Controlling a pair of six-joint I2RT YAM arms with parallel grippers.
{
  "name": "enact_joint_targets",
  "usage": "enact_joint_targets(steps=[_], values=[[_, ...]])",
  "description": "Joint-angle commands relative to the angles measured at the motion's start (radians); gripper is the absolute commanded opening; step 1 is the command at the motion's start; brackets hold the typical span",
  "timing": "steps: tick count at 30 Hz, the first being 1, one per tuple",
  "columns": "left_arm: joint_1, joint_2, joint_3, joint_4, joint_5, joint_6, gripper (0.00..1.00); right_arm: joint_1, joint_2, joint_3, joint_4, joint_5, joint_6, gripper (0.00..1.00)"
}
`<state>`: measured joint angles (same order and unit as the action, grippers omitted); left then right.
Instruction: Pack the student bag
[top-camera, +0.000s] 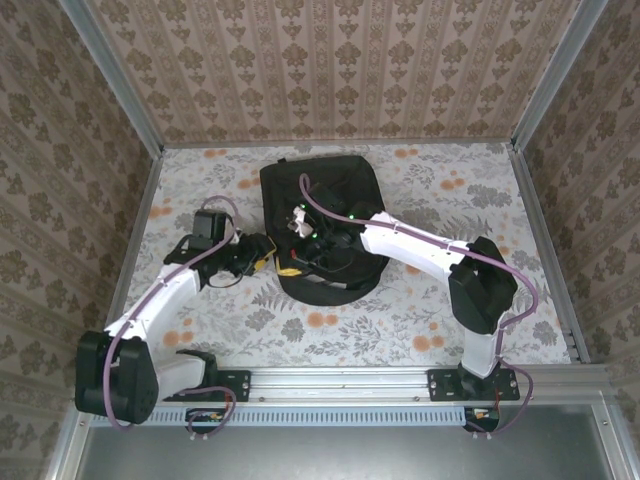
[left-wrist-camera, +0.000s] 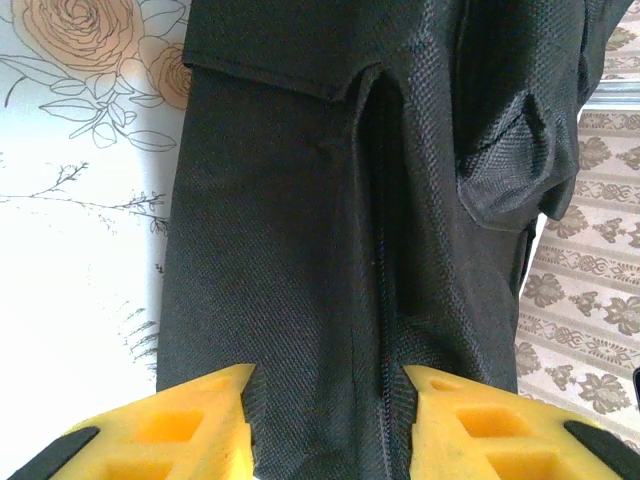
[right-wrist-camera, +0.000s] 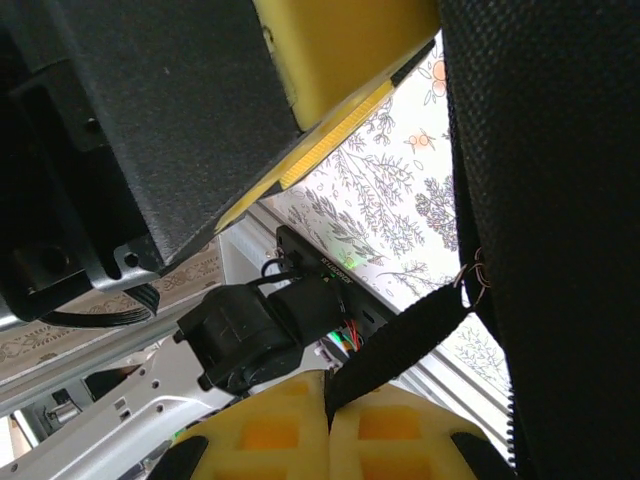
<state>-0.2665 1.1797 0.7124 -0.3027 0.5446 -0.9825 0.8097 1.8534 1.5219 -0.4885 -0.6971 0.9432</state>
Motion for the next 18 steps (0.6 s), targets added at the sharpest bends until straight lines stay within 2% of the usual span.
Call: enact_joint_targets(steps=[1,9,12,15,18], values=[[-0.005,0.032,0.007,0.050,0.003,-0.011,0.41,0.013,-0.013,-0.005,0.074,-0.081,0.020,0.00],[-0.035,0.138,0.044,0.104,0.005,-0.008,0.35,0.015,-0.026,-0.051,0.094,-0.085,0.025,0.00],[-0.045,0.156,0.059,0.111,0.005,-0.001,0.26,0.015,-0.032,-0.056,0.061,-0.079,-0.002,0.00],[-0.044,0.153,0.071,0.096,-0.017,0.020,0.11,0.015,-0.045,-0.078,0.032,-0.073,-0.028,0.00],[-0.043,0.146,0.087,0.072,-0.032,0.049,0.01,0.015,-0.067,-0.106,0.008,-0.068,-0.047,0.00]])
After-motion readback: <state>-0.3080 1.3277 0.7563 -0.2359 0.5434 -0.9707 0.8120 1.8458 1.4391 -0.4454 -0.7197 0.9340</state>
